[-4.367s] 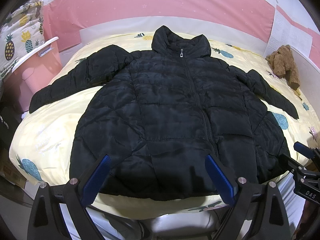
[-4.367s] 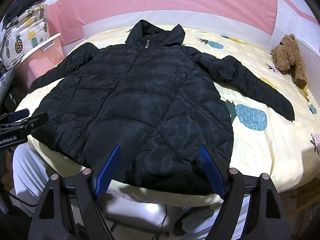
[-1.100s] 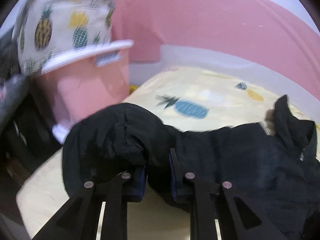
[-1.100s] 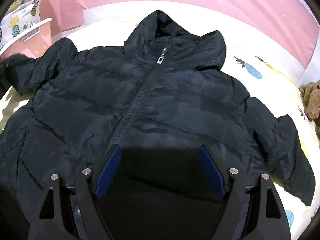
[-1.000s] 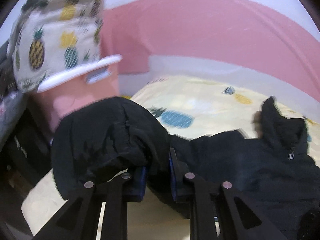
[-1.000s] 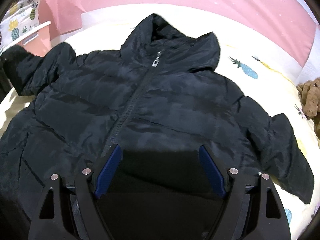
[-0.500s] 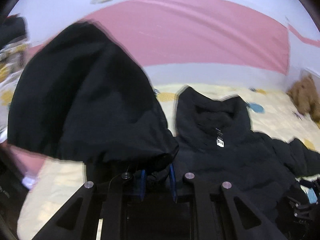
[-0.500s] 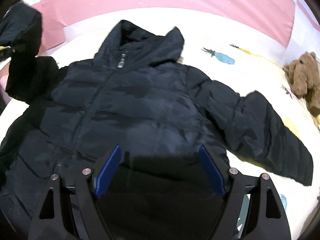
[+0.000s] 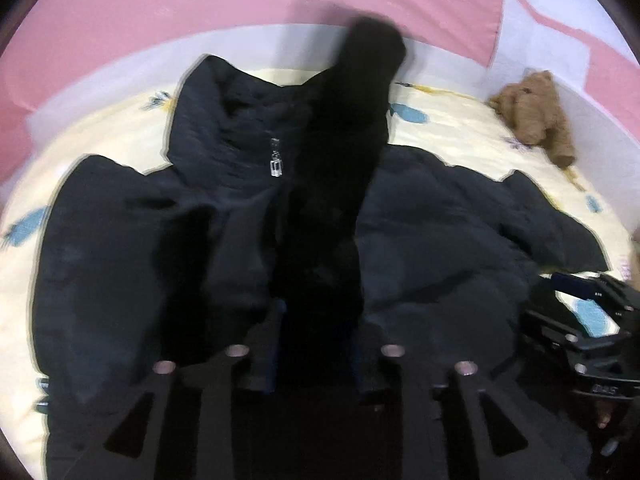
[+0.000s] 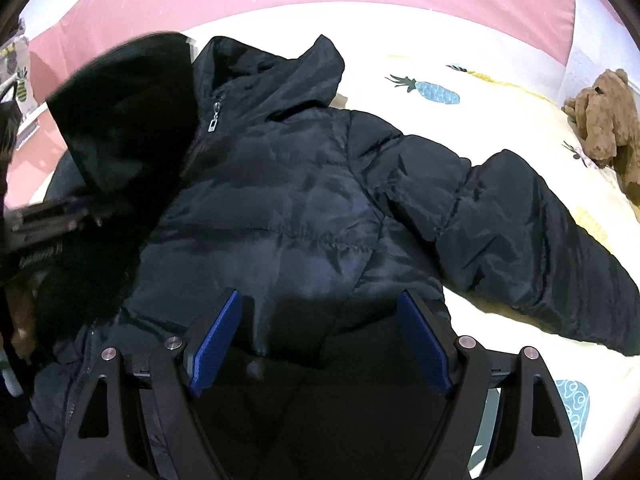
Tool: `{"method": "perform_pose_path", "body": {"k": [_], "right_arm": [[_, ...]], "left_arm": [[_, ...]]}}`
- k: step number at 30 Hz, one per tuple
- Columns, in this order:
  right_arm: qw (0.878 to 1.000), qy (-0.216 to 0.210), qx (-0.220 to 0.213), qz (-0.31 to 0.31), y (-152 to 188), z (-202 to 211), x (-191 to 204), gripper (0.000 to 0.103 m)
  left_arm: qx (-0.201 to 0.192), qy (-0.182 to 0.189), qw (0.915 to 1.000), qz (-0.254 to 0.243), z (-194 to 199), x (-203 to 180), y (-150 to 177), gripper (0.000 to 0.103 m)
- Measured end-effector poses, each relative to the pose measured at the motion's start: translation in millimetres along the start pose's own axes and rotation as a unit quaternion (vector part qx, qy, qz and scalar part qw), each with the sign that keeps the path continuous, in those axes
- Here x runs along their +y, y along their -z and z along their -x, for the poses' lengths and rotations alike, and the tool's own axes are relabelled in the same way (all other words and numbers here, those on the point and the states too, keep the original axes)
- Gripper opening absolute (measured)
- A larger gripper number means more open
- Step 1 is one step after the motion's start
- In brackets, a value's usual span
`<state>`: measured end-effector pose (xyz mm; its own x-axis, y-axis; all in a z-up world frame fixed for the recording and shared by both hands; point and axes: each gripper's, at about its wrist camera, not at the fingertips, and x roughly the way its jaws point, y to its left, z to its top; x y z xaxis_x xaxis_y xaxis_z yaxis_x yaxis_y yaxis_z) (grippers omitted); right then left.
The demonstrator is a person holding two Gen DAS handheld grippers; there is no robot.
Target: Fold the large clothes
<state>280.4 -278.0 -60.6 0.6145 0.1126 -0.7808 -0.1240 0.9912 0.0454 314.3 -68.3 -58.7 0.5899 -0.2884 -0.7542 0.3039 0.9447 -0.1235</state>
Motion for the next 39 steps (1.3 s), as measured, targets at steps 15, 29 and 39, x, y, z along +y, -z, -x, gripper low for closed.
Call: {"method": "perform_pose_path", "body": {"k": [15,29,39], "right_arm": [[0.995,-0.079,-0.021,-0.062,-32.5,6.4,10.5,0.08],[0.998,0.007,0.049,-0.044,-72.8,-79.3,-15.3,0.037],[0.999,0.01,-0.019,-0.03,-102.4,-57.4,-5.0,0.039]], "left_arm": [[-0.05,0.029,0.9973,0.045,89.3,35.9,-24.3,0.067],[-0.019,-0.059,0.9889,0.135,22.5,164.3,-32.7,0.067],[-0.017,-0.065,0.9903,0.122,-14.5,185.5,-54.1,0.057]]}}
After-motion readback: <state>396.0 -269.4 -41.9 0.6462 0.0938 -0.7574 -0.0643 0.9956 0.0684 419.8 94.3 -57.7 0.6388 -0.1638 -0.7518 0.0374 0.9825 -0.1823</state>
